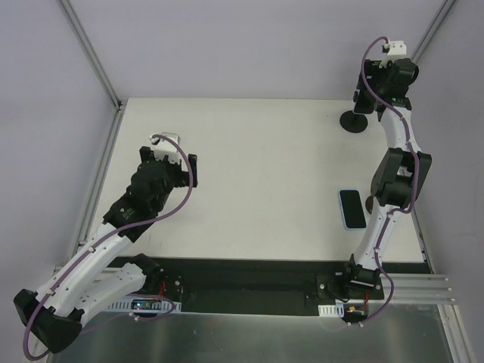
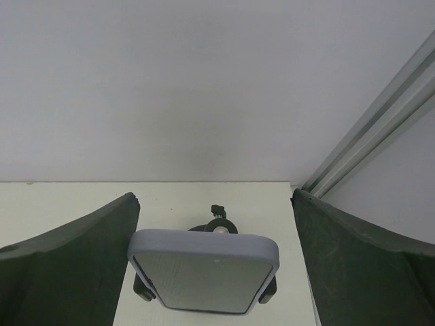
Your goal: Place the phone on the phone stand
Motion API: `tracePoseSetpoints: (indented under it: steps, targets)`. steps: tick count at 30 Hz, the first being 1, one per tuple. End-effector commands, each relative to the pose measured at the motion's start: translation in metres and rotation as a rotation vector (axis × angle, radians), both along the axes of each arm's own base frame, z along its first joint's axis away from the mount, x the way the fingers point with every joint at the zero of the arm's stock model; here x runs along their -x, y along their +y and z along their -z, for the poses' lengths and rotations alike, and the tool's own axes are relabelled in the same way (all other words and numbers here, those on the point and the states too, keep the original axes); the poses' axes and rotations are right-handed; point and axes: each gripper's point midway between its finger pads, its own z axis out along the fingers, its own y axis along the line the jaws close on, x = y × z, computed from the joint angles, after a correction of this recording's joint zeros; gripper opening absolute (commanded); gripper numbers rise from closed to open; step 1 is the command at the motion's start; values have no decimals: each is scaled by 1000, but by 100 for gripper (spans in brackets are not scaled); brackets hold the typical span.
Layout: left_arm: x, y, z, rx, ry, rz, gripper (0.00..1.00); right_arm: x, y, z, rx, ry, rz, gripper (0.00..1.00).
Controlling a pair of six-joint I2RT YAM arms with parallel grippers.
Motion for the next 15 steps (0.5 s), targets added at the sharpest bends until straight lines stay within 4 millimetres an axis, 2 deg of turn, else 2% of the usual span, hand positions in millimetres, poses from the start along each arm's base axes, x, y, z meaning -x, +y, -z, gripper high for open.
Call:
tracePoseSetpoints:
  steps: [1,3,4,6,9,10,11,12,13,15]
  targets:
    - [2,-4,-18,32,-62,30,99,13,-9,-89,36,-174,62,97]
    - [4,-4,-21,42,-69,35,99,19,-11,-94,20,-166,80,97]
    - [5,-5,-21,44,-70,41,99,27,-10,-107,13,-178,85,97]
    - [7,-5,-25,55,-81,46,99,39,-10,-114,-11,-159,120,97]
    - [11,-5,-32,75,-100,57,99,69,9,-135,-68,-176,98,97]
    - [12,-4,-34,79,-107,57,100,87,15,-138,-92,-175,104,97]
    - [14,-5,-35,85,-110,66,99,97,24,-141,-109,-170,106,97]
    - [16,-4,-40,93,-122,68,99,107,22,-139,-128,-159,147,97]
    - [17,-3,-42,98,-129,68,99,127,27,-140,-163,-150,156,97]
    - [21,-3,-46,108,-142,78,99,152,37,-120,-280,-84,190,97]
